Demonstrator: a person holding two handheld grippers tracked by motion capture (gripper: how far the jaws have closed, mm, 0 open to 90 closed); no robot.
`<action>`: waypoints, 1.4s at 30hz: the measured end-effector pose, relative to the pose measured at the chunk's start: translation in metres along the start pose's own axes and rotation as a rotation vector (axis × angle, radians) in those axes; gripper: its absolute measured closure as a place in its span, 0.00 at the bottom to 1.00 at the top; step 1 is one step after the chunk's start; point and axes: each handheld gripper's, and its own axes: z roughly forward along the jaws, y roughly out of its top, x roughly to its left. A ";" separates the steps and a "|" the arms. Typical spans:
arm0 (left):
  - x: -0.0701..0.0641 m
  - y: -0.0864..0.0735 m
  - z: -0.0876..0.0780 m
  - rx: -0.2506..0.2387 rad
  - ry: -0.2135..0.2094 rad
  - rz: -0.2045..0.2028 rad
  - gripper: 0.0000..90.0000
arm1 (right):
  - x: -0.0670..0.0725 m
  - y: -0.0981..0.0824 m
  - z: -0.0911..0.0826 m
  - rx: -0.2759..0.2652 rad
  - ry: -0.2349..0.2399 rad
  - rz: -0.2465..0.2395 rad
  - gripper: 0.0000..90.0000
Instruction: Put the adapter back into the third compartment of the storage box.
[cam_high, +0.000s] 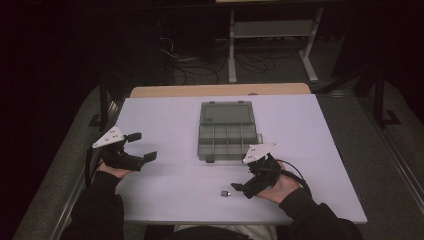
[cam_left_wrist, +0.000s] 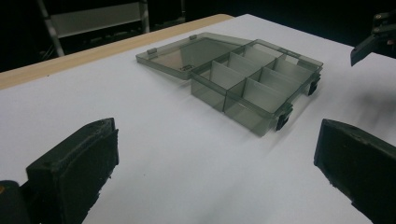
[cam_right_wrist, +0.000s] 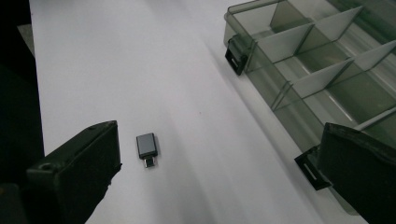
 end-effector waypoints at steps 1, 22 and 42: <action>0.000 0.000 0.000 -0.001 -0.001 0.000 0.00 | 0.000 0.000 0.001 0.004 0.002 -0.004 0.00; -0.002 0.000 0.004 0.027 -0.012 0.011 0.00 | 0.019 0.001 0.039 0.128 0.098 -0.090 0.00; -0.003 0.000 0.005 0.032 -0.017 0.014 0.00 | 0.037 0.008 0.054 0.222 0.185 -0.221 0.39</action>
